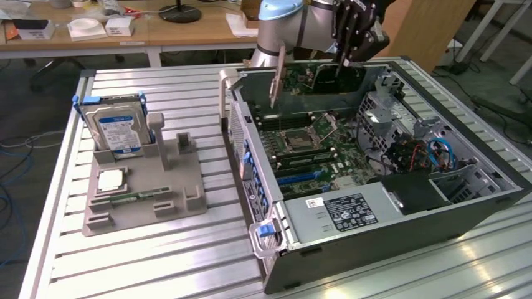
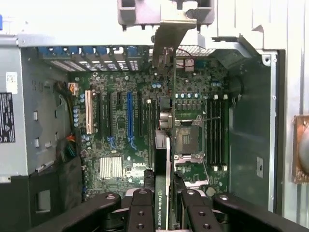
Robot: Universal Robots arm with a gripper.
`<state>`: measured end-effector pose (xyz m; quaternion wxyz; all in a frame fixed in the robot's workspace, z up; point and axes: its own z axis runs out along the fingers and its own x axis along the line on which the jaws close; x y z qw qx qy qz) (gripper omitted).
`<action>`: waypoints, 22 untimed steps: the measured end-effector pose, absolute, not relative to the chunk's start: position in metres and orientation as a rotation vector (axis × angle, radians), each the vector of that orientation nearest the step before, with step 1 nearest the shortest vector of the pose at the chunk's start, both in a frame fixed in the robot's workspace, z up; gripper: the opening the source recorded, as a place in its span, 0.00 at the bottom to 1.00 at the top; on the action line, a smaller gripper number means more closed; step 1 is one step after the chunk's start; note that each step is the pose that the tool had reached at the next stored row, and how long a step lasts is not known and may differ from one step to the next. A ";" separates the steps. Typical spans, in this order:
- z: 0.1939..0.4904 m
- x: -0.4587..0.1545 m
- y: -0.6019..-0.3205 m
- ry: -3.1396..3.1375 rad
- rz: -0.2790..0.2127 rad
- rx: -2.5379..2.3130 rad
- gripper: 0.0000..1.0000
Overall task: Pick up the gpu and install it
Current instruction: 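Insert the gpu into the slot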
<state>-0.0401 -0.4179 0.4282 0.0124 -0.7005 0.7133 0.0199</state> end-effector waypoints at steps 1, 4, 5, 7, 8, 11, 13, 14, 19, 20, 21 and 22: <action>0.427 -0.040 -0.418 2.204 0.062 -2.203 0.26; 0.423 -0.040 -0.418 2.180 0.062 -2.227 0.26; 0.421 -0.040 -0.418 2.176 0.062 -2.231 0.26; 0.418 -0.040 -0.421 2.174 0.062 -2.234 0.26; 0.417 -0.040 -0.422 2.173 0.062 -2.234 0.26; 0.413 -0.040 -0.431 2.172 0.060 -2.234 0.26; 0.412 -0.040 -0.437 2.172 0.060 -2.234 0.26; 0.411 -0.040 -0.440 2.172 0.059 -2.233 0.26; 0.403 -0.040 -0.446 2.181 0.047 -2.214 0.26; 0.401 -0.040 -0.446 2.184 0.047 -2.210 0.26; 0.399 -0.040 -0.447 2.187 0.046 -2.208 0.26; 0.397 -0.040 -0.447 2.189 0.046 -2.205 0.26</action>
